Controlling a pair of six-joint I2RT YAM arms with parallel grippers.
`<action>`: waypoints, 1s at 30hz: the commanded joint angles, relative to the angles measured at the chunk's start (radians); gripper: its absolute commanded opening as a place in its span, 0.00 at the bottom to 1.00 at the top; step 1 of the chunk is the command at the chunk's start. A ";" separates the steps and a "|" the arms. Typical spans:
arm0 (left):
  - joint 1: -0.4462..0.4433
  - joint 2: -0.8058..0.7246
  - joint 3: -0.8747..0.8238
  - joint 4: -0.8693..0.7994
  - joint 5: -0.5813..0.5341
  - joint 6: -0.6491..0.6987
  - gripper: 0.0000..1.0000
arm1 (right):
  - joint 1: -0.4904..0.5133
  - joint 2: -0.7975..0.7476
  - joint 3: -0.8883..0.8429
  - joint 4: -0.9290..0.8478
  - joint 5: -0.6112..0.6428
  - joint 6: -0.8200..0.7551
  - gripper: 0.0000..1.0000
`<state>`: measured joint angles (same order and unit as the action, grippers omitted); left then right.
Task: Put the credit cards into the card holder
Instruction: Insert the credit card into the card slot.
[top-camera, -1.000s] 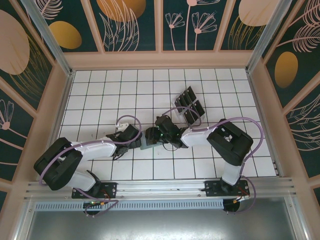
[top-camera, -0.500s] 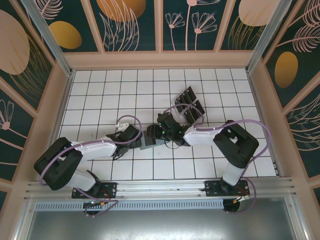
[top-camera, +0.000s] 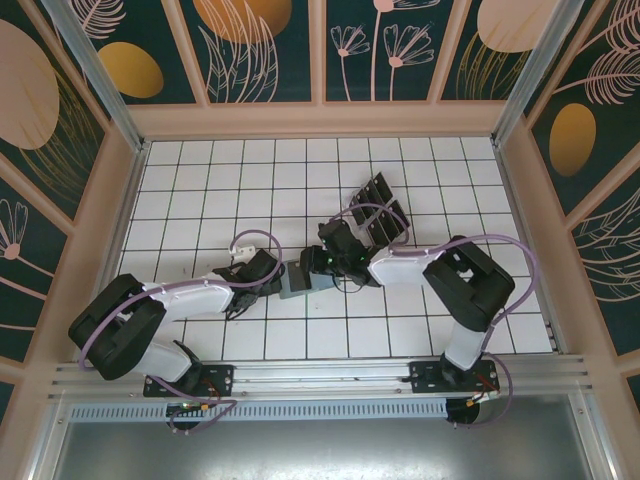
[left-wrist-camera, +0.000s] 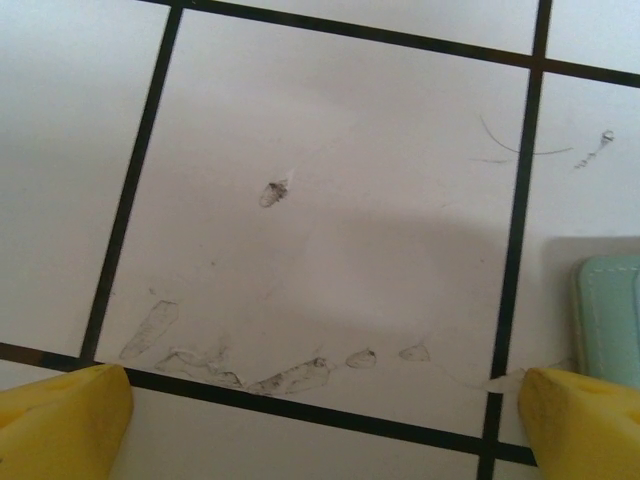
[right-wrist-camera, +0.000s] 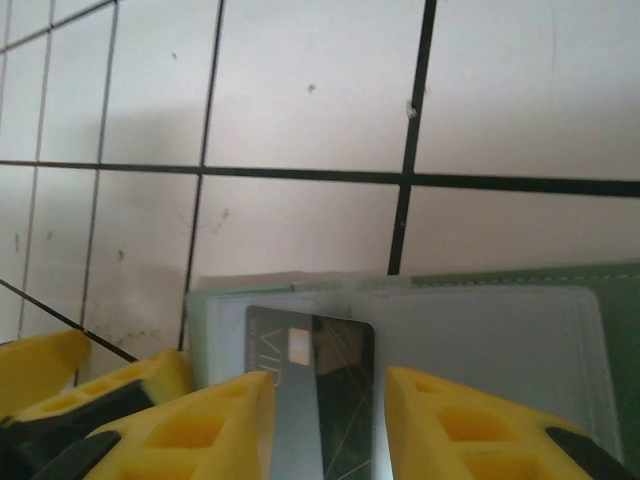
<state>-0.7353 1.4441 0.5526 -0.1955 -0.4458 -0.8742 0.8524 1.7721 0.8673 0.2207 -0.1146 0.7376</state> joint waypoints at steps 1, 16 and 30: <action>0.004 0.029 -0.015 -0.061 -0.042 -0.031 0.99 | -0.001 0.033 0.024 0.017 -0.020 -0.014 0.34; 0.005 0.079 -0.017 -0.009 -0.024 -0.023 0.99 | 0.014 0.091 0.058 0.024 -0.037 -0.003 0.20; 0.004 0.111 -0.002 0.005 -0.025 -0.011 0.99 | 0.043 0.119 0.087 0.026 -0.064 0.005 0.27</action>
<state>-0.7467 1.4864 0.5701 -0.1841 -0.4767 -0.8848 0.8799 1.8771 0.9367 0.2394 -0.1593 0.7376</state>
